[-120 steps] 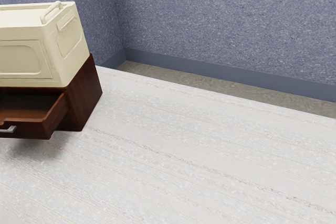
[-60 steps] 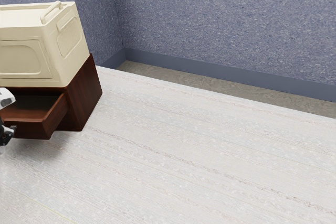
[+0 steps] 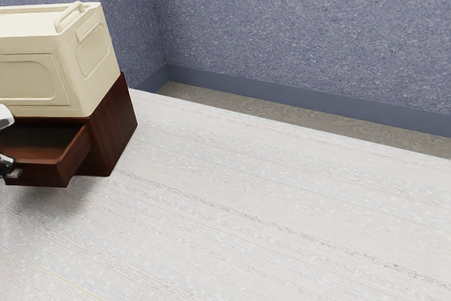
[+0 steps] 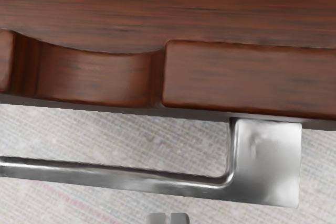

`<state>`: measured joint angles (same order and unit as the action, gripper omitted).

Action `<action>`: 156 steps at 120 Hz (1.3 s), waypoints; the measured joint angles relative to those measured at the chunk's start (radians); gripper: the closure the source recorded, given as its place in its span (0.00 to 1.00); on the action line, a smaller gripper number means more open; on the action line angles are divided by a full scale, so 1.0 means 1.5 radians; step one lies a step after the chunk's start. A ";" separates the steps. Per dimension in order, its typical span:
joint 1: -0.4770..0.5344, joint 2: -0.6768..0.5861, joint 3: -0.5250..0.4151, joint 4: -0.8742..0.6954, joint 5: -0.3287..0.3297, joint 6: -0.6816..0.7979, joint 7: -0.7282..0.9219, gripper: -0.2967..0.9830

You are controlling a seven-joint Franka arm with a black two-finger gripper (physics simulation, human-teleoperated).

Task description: Push the drawer handle with one arm to close the drawer

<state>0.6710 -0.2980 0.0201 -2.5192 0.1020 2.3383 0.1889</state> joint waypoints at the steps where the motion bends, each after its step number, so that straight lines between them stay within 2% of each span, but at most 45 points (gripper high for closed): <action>1: 0.001 0.002 0.000 0.002 -0.001 0.000 0.002 0.85; 96: 0.012 0.149 -0.002 0.159 -0.014 -0.013 0.108 0.85; 129: 0.024 0.236 -0.007 0.255 -0.015 -0.032 0.124 0.85; 156: 0.005 0.293 -0.016 0.326 -0.014 -0.057 0.130 0.84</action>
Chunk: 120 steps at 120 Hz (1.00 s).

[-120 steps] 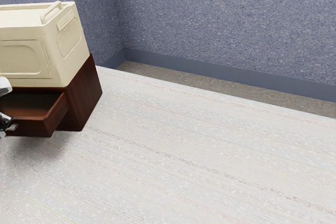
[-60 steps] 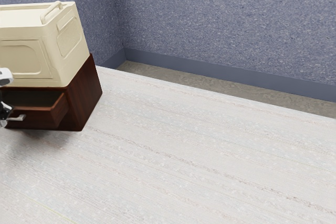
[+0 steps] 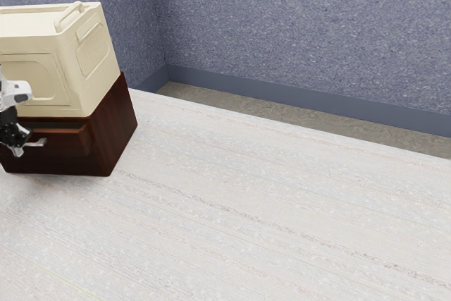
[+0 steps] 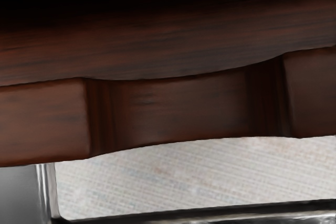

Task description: Push the drawer handle with one arm to close the drawer

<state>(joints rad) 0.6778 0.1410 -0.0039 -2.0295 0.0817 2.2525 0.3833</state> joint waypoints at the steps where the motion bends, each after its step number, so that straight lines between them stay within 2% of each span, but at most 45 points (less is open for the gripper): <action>1: 0.000 0.002 0.000 0.003 0.000 -0.001 0.000 0.84; 24: 0.002 0.024 -0.004 0.036 0.000 -0.018 0.006 0.84; 53: 0.004 0.023 -0.032 0.031 0.021 -0.003 0.015 0.84; 84: 0.028 0.023 -0.040 0.018 0.018 0.018 0.022 0.85; 120: 0.035 -0.001 -0.042 -0.045 0.024 0.112 0.037 0.84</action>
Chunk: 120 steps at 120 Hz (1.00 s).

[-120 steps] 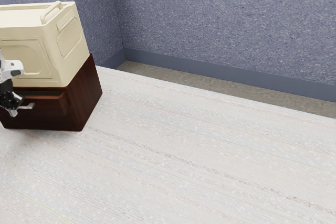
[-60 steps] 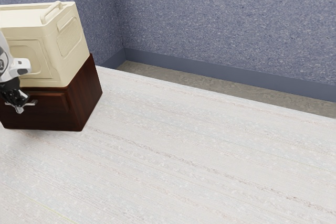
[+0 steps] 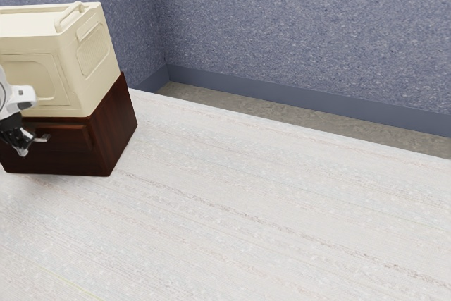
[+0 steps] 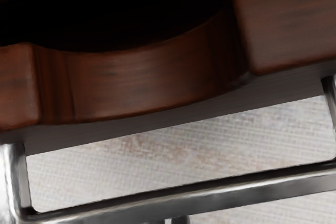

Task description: Push the drawer handle with one arm to close the drawer

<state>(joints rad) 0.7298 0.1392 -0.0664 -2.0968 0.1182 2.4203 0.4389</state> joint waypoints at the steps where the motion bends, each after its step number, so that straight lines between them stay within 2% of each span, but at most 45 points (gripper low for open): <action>1: 0.001 0.000 0.000 0.000 0.000 0.003 0.000 0.84; 68: 0.021 -0.013 0.001 -0.052 0.044 0.208 0.025 0.83; 77: 0.031 -0.027 -0.001 -0.062 0.050 0.215 0.028 0.79; 90: 0.019 -0.129 -0.011 -0.094 0.055 0.144 0.029 0.81; 104: 0.022 -0.273 -0.012 -0.172 0.038 0.032 0.029 0.61; 114: 0.025 -0.398 -0.011 -0.185 0.000 -0.087 0.029 0.48; 120: 0.031 -0.440 -0.004 -0.165 -0.032 -0.176 0.028 0.43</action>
<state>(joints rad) 0.7764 -0.5214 -0.0727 -2.3444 0.0709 2.1558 0.4815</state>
